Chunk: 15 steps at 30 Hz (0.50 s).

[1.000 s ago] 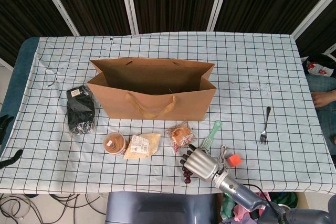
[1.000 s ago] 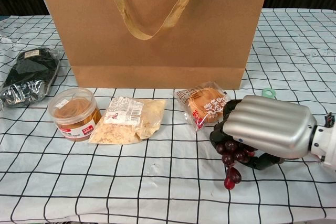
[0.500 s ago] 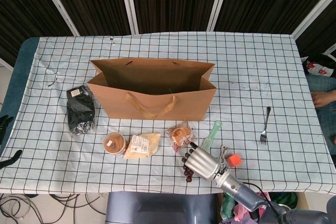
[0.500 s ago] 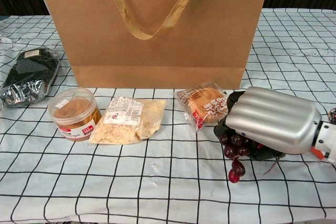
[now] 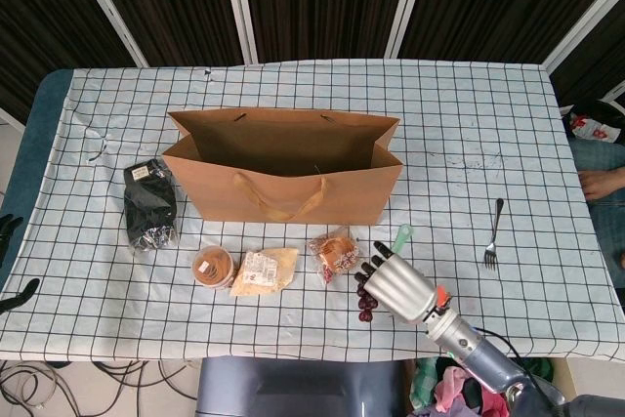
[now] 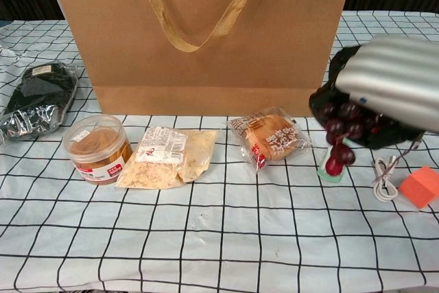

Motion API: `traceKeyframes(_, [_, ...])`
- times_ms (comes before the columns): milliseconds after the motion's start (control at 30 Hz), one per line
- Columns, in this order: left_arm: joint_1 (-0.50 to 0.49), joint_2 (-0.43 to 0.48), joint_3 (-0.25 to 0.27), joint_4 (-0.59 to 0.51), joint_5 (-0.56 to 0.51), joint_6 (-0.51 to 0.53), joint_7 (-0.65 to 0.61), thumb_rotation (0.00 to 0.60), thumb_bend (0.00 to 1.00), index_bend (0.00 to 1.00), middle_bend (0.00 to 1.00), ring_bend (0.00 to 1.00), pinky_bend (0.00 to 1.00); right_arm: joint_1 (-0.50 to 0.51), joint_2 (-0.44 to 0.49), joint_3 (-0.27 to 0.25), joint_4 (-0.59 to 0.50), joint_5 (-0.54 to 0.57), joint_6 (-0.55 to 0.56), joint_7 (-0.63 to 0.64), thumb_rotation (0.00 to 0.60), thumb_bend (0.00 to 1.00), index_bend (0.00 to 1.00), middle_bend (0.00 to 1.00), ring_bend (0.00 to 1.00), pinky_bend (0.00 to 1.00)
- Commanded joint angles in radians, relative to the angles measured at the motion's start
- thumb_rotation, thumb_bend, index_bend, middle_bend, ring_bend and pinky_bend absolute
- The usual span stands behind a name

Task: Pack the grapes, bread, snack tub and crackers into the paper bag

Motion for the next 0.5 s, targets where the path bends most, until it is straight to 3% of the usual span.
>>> traceKeyframes(33, [0.001, 0.000, 0.001, -0.001, 0.001, 0.000, 0.001, 0.600, 0.23, 0.09, 0.07, 0.00, 0.08, -0.025, 0.143, 0.075, -0.130, 0.027, 0.100, 0.073, 0.600, 0.60, 0.62, 0.55, 0.58, 0.30])
traceKeyframes(100, [0.001, 0.000, 0.002, -0.002, 0.001, 0.001, 0.001, 0.600, 0.23, 0.09, 0.07, 0.00, 0.08, -0.033, 0.205, 0.108, -0.174, 0.041, 0.137, 0.117, 0.600, 0.60, 0.62, 0.55, 0.58, 0.30])
traceKeyframes(133, [0.002, 0.001, 0.002, -0.003, 0.002, 0.001, 0.000, 0.600, 0.23, 0.09, 0.07, 0.00, 0.08, -0.037, 0.258, 0.169, -0.202, 0.076, 0.189, 0.169, 0.600, 0.60, 0.62, 0.55, 0.58, 0.30])
traceKeyframes(167, [0.002, 0.002, 0.002, -0.003, 0.002, 0.002, 0.000, 0.600, 0.23, 0.09, 0.07, 0.00, 0.08, -0.032, 0.287, 0.191, -0.211, 0.095, 0.190, 0.193, 0.600, 0.60, 0.62, 0.55, 0.58, 0.30])
traceKeyframes(333, [0.003, 0.003, 0.002, -0.004, 0.003, 0.003, -0.003, 0.600, 0.23, 0.09, 0.07, 0.00, 0.08, 0.014, 0.369, 0.294, -0.218, 0.200, 0.151, 0.268, 0.600, 0.60, 0.62, 0.55, 0.58, 0.30])
traceKeyframes(500, [0.002, 0.004, -0.001, -0.004, -0.003, 0.000, -0.007, 0.600, 0.23, 0.09, 0.07, 0.00, 0.08, 0.086, 0.393, 0.374, -0.196, 0.310, 0.072, 0.302, 0.600, 0.60, 0.62, 0.55, 0.58, 0.30])
